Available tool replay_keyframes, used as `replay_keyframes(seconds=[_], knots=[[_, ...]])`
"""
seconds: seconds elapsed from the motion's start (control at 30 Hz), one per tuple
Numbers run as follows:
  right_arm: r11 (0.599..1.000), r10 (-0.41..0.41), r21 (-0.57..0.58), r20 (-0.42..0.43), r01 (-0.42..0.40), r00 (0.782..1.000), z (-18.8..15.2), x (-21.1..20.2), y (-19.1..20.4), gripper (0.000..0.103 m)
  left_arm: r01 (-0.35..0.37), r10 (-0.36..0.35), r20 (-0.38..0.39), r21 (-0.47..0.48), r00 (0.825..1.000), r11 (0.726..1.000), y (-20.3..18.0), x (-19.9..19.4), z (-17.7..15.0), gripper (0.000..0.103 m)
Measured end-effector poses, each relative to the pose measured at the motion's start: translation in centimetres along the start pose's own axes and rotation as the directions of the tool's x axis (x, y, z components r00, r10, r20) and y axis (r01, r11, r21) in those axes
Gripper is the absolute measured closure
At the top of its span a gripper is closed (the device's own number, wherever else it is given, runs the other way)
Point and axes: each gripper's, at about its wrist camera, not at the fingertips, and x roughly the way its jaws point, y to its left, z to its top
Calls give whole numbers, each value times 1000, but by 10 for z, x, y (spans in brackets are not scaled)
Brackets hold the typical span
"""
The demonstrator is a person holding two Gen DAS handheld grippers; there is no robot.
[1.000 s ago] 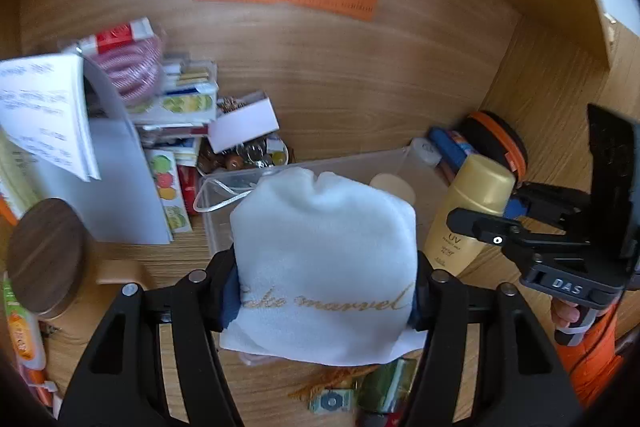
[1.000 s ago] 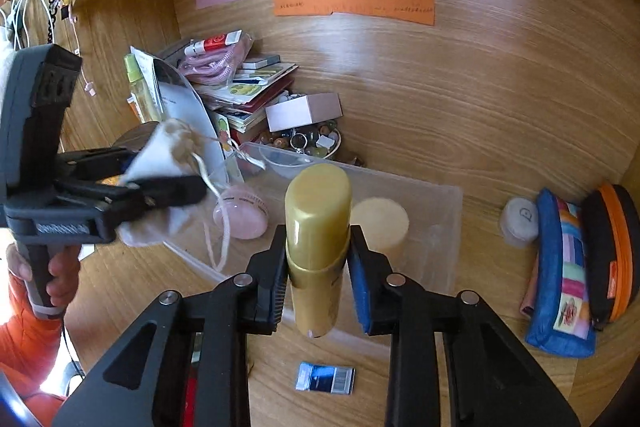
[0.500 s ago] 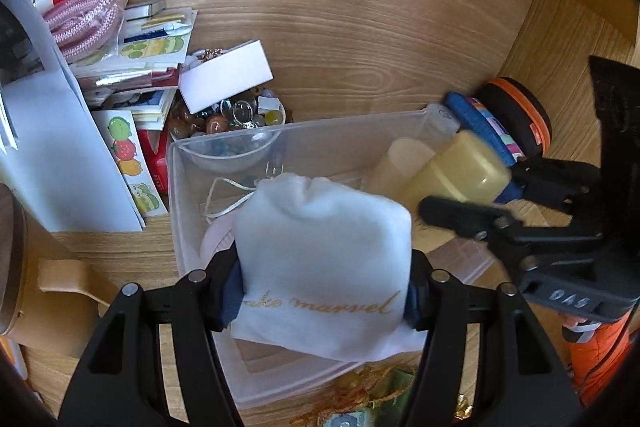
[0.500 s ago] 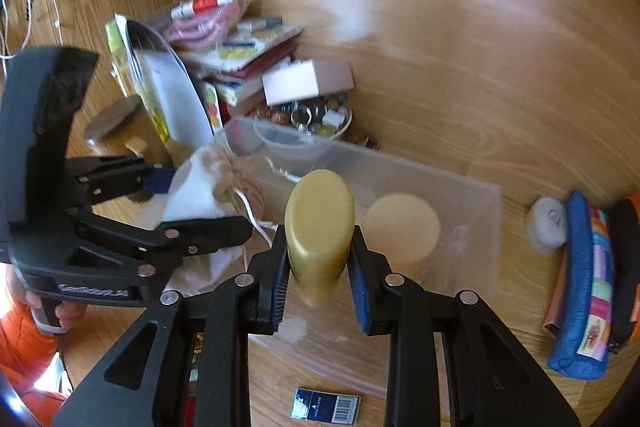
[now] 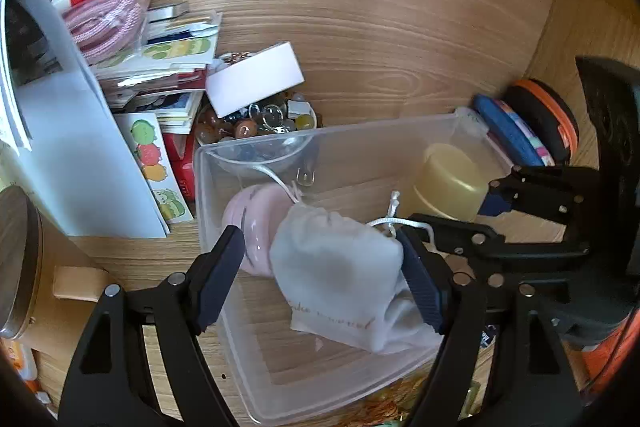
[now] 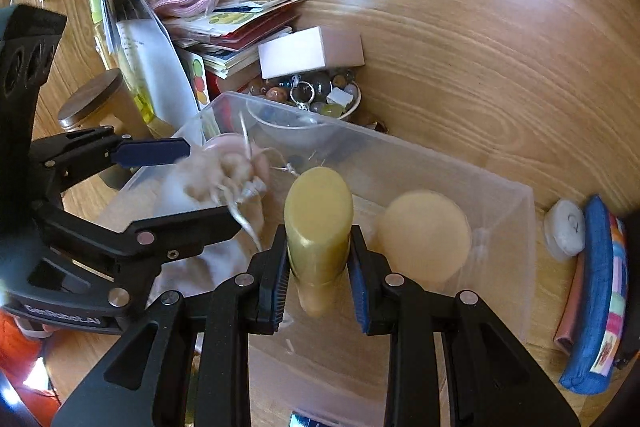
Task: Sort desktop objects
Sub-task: 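Carry the white bag and gold bottle over the clear bin, then release the bag with left tool while right tool sets gold bottle upright in bin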
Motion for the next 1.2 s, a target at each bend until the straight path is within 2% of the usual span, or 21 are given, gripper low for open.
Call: replay_keyframes(seconds=[0.23,0.4,0.47,0.53,0.6,0.73,0.87,0.97,1.1,1.2], knots=[[998,-41,-56,-11,40,999,4,12,12,79,62,-62,-1,-43,998,997,9,-6,2,26],[997,-60,-56,-31,58,998,2,22,14,79,87,-84,35,-75,996,993,14,-17,5,21],[997,-67,-47,-32,66,997,1,20,12,78,82,-78,47,-89,996,993,18,-19,6,16],[997,-70,-32,-30,69,997,-1,17,8,76,86,-81,48,-99,996,991,22,-19,6,16],[997,-70,-13,-21,70,997,-3,11,4,68,90,-85,49,-104,995,991,24,-21,5,16],[998,-65,8,-3,65,998,-9,-4,1,65,87,-84,46,-86,995,992,21,-21,4,15],[994,-108,-6,28,108,994,-15,-24,7,49,68,-65,42,-49,997,997,12,-20,4,15],[992,-127,-16,59,128,990,-22,-45,14,47,56,-55,44,-24,998,998,4,-24,3,15],[988,-153,-12,99,154,983,-32,-70,19,29,36,-36,62,5,997,999,-5,-37,2,13],[985,-170,-15,126,173,977,-40,-87,21,27,12,-14,89,25,996,1000,-12,-52,-2,10]])
